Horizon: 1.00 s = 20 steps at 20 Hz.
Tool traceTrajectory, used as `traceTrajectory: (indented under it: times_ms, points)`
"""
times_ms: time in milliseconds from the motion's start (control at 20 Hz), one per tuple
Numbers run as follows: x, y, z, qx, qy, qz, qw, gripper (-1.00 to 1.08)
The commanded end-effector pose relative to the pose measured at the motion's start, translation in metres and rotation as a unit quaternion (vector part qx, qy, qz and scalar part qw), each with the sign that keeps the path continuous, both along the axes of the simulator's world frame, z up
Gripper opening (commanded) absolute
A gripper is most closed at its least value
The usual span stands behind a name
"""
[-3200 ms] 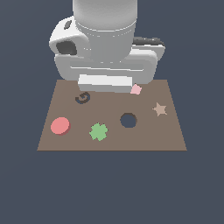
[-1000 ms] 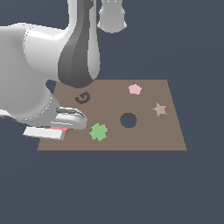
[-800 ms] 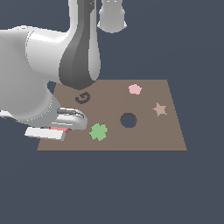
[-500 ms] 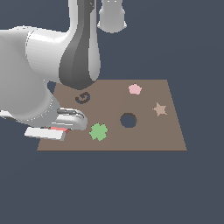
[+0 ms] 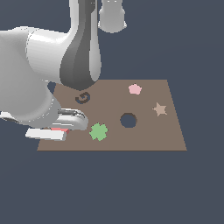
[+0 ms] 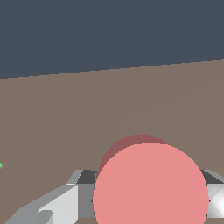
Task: Insert a designated object into the corresponding slot on a board.
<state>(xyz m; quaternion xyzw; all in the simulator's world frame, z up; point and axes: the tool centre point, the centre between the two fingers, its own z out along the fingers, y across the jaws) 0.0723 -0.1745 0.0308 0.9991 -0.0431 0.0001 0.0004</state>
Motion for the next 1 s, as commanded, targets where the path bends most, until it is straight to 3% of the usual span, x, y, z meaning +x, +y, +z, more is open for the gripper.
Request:
traceTrajectory:
  times_ms: [0,300,500,700,950]
  points:
    - [0.003,0.005,0.0,0.0,0.0,0.014,0.9999,-1.0]
    - [0.015,0.022,0.001,0.0,0.0,0.076,0.9971,-1.0]
    - [0.024,0.041,0.002,0.0,0.0,0.137,0.9906,-1.0]
    - [0.032,0.067,0.003,0.0,0.0,0.212,0.9773,-1.0]
    - [0.036,0.1,0.005,0.0,0.0,0.307,0.9516,-1.0]
